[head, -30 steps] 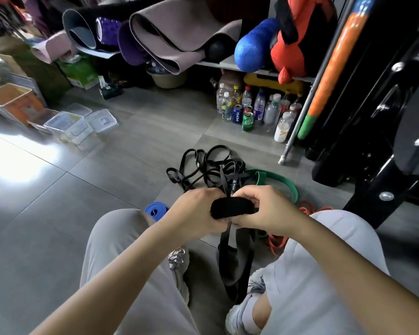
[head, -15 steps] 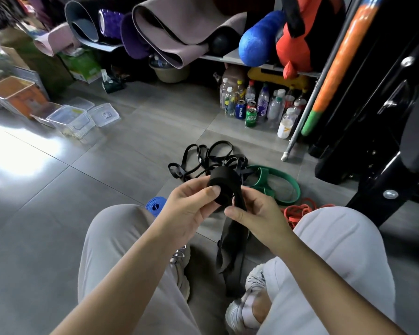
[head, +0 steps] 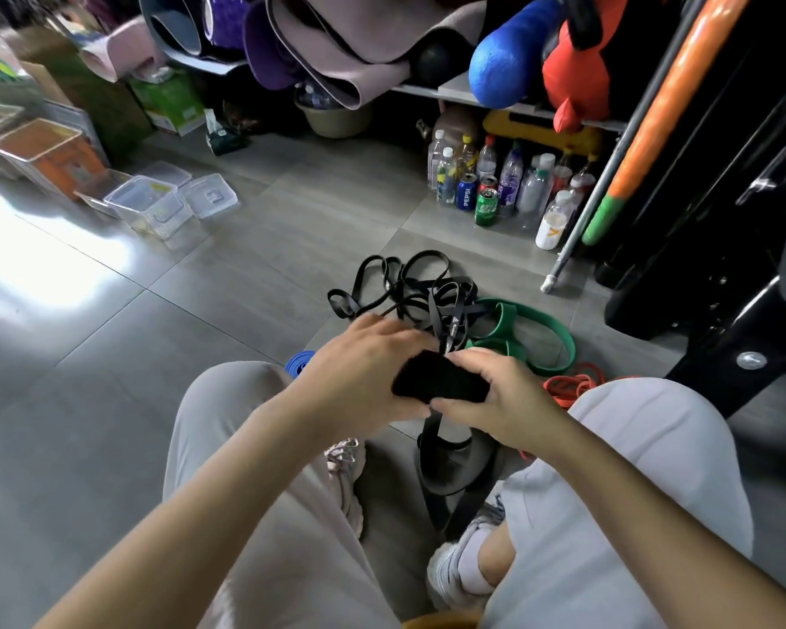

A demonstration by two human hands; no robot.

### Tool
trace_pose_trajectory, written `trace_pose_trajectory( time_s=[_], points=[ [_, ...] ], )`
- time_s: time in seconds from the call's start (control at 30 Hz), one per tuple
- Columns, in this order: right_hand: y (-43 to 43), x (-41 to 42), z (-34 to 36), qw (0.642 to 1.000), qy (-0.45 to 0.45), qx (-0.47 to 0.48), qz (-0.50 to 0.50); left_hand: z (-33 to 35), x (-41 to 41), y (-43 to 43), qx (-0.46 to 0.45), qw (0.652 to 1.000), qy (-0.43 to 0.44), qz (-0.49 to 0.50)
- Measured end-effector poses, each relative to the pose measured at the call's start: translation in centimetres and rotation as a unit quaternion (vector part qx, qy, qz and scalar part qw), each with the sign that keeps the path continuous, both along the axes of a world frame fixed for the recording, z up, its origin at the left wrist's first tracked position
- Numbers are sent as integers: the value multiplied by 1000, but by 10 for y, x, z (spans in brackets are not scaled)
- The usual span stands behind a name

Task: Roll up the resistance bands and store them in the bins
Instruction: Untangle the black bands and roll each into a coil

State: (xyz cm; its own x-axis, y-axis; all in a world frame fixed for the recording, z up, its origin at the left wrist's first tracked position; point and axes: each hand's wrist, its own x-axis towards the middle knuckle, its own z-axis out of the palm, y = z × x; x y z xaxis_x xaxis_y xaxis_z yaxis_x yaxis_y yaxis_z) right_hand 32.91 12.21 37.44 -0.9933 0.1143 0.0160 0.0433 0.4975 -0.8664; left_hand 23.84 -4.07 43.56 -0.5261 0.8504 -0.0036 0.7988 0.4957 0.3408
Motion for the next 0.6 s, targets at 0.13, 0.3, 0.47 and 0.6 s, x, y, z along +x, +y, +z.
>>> trace_pose_trajectory(
  time_s=[0.13,0.3,0.47,0.6],
  points=[
    [-4,-4,8,999,0,32,28,1,7,12,-96,994,44,-2],
    [4,5,12,995,-10,-99,-15,0,0,5,50,986,-139,72],
    [7,17,0,988,-12,-153,4,-24,10,-2,190,917,-326,128],
    [-3,22,-12,966,32,-253,-30,-40,17,0,301,821,-460,152]
  ],
)
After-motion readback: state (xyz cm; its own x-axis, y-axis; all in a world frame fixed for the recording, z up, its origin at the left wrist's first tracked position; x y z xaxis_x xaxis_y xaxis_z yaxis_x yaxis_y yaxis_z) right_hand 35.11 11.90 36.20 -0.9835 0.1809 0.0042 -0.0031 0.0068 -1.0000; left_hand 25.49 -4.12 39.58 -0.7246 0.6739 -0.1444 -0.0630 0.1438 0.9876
